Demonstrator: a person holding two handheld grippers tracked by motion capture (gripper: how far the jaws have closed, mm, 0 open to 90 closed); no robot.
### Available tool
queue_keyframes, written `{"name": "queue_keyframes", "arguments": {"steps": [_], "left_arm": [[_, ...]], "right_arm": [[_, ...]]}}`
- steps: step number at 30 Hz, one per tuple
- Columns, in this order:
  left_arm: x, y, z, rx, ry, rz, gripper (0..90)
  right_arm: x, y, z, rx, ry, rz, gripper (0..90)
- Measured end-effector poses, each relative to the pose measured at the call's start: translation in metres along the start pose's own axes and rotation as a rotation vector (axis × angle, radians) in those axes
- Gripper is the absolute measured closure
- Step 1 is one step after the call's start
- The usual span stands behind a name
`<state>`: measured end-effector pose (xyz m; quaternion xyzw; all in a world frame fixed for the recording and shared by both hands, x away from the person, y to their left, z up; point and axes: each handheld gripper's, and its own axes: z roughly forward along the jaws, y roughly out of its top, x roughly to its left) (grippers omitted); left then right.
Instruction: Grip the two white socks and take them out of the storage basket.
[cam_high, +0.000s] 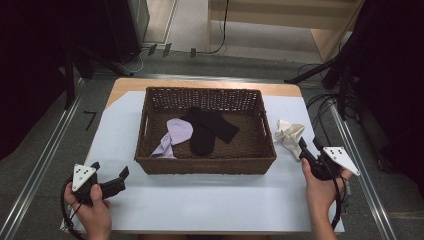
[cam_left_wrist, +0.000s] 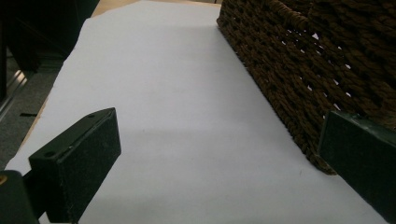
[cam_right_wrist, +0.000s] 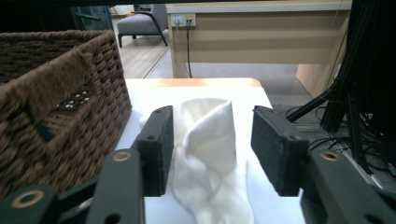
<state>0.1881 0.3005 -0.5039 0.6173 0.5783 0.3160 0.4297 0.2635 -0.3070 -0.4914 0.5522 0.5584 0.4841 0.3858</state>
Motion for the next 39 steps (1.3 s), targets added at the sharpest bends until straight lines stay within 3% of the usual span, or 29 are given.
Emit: {"name": "queue_keyframes", "arguments": {"steps": [1, 2, 4, 5, 8, 13, 16, 18, 19, 20, 21, 27, 34, 39], "left_arm": [[0.0, 0.0, 0.0, 0.0, 0.0, 0.0, 0.2], [0.0, 0.0, 0.0, 0.001, 0.0, 0.001, 0.2], [0.0, 0.0, 0.0, 0.0, 0.0, 0.0, 0.2], [0.0, 0.0, 0.0, 0.0, 0.0, 0.001, 0.2], [0.0, 0.0, 0.0, 0.002, 0.001, 0.004, 0.2], [0.0, 0.0, 0.0, -0.001, 0.001, 0.005, 0.2], [0.0, 0.0, 0.0, -0.002, 0.001, 0.004, 0.3], [-0.001, 0.0, -0.001, -0.002, 0.002, 0.005, 0.2], [-0.001, 0.0, -0.001, -0.005, 0.001, 0.007, 0.3], [-0.001, 0.0, -0.001, -0.005, 0.001, 0.007, 0.3], [-0.001, 0.0, -0.001, -0.009, 0.001, 0.008, 0.2], [-0.001, -0.001, -0.001, -0.01, 0.002, 0.01, 0.3], [-0.001, -0.001, -0.001, -0.016, -0.001, 0.008, 0.2], [-0.001, 0.0, -0.001, -0.005, -0.005, 0.003, 0.3]], "right_arm": [[0.0, 0.0, 0.0, 0.0, 0.0, 0.0, 46.1], [-0.003, -0.004, -0.006, -0.006, 0.007, 0.019, 38.7], [-0.005, -0.005, -0.008, -0.008, 0.01, 0.018, 35.6], [-0.009, -0.01, -0.015, -0.004, 0.015, 0.013, 28.0], [-0.013, -0.014, -0.022, 0.005, 0.01, 0.002, 18.8], [-0.021, -0.02, -0.036, 0.021, 0.013, -0.004, 17.2], [-0.026, -0.02, -0.045, 0.089, 0.02, -0.004, 14.9], [-0.028, -0.021, -0.048, 0.093, 0.022, 0.006, 14.6], [-0.034, -0.024, -0.053, 0.1, 0.036, 0.023, 9.0], [-0.034, -0.024, -0.053, 0.1, 0.036, 0.023, 9.0], [-0.039, -0.026, -0.057, 0.107, 0.056, 0.04, 0.8], [-0.051, -0.033, -0.067, 0.106, 0.074, 0.05, 0.0], [-0.073, -0.042, -0.078, 0.144, 0.062, 0.035, 0.0], [-0.078, -0.049, -0.081, 0.147, 0.043, 0.053, 0.0]]}}
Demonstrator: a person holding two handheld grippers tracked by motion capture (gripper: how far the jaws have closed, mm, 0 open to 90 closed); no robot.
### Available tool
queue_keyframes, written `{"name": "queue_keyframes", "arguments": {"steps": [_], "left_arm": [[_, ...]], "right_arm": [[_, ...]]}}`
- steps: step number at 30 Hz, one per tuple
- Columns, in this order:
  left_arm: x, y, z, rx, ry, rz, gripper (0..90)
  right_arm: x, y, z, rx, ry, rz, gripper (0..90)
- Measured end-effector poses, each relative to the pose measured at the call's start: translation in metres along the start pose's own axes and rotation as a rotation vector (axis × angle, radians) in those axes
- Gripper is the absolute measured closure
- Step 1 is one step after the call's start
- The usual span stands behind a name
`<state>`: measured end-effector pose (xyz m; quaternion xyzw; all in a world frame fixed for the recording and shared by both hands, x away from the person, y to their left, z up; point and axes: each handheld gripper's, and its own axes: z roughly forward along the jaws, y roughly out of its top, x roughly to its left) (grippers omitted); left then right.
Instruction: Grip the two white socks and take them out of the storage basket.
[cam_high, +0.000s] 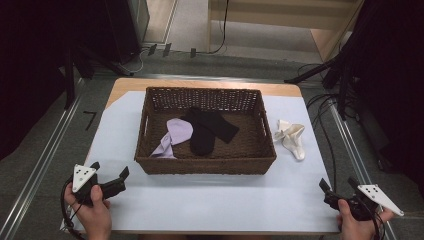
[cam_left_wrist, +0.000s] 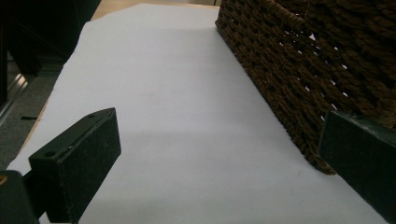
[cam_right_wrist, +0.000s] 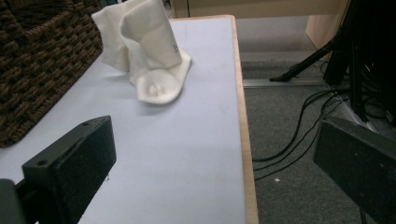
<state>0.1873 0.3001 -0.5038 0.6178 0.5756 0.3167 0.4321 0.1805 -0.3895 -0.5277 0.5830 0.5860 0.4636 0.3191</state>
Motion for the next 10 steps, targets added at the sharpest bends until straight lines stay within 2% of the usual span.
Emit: {"name": "queue_keyframes", "arguments": {"steps": [2, 4, 7, 10], "left_arm": [[-0.0001, -0.0001, -0.0001, -0.001, 0.001, 0.002, 0.3], [-0.0002, 0.0, 0.0001, 0.0, 0.005, -0.001, 0.3], [-0.0001, 0.0, 0.0001, 0.001, 0.005, -0.002, 0.3], [0.0001, 0.0002, -0.0002, 0.005, 0.007, -0.003, 0.2]], "right_arm": [[0.0, 0.0, -0.0013, -0.025, -0.003, 0.007, 0.0], [0.0015, -0.0001, 0.0008, -0.002, -0.016, 0.009, 0.0], [0.0046, -0.0004, 0.0056, 0.038, -0.005, -0.039, 0.3], [0.0058, -0.0001, 0.0078, 0.056, -0.005, -0.055, 0.5]]}}
